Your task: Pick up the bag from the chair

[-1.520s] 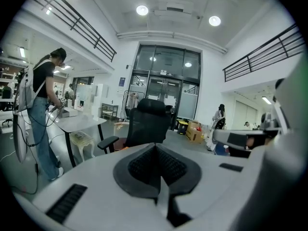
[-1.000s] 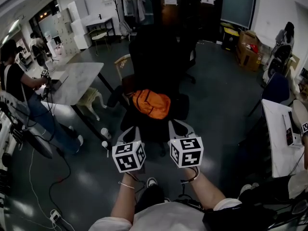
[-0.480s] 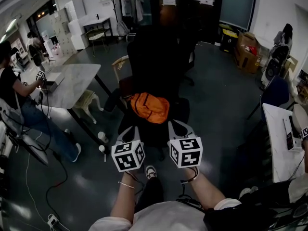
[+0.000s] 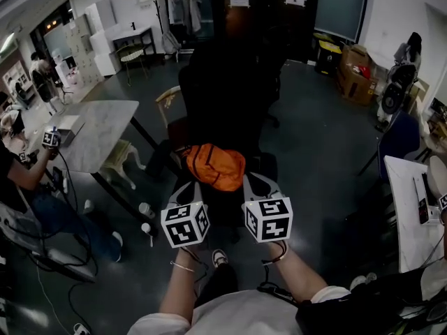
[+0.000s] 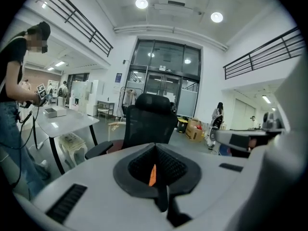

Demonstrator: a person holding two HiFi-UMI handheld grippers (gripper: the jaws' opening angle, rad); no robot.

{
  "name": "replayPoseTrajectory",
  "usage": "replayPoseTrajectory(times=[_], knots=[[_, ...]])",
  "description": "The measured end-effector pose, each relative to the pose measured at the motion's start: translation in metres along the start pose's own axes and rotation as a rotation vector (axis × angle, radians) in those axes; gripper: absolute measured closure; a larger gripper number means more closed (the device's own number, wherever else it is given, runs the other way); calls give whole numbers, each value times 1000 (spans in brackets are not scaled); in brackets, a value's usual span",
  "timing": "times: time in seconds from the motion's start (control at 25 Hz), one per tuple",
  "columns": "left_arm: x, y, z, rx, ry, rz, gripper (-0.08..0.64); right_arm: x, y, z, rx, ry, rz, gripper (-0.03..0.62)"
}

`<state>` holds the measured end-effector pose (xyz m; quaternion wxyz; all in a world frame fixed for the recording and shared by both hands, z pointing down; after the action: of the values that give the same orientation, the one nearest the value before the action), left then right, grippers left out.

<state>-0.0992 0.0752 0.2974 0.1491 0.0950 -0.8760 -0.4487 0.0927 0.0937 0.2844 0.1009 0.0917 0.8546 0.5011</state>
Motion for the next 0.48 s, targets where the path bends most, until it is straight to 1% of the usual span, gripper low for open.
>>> replayPoseTrajectory(times=[0.16,0.32,0.48], knots=[[9,-25,-24,-1,6,-10,548,-8,-19,-23,-2,11,-2,560],[18,-48,-49,-4,16,-43,548,-17,-35,-53,-1,30,-17,560],[30,-64,-72,8,29,-48,548,-22,-52,-80,-2,39,-28,560]])
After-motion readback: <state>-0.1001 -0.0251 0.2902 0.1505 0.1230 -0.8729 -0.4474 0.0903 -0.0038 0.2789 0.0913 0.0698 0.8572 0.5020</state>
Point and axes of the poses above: the fingertips, and each gripper's own axes: z backward along the fingers, x to its left, y out of its underside, the point moved 8 cm from there along z, backward along the fingers, and after that the axes turned 13 degrees about x, right-handed, at the moved point
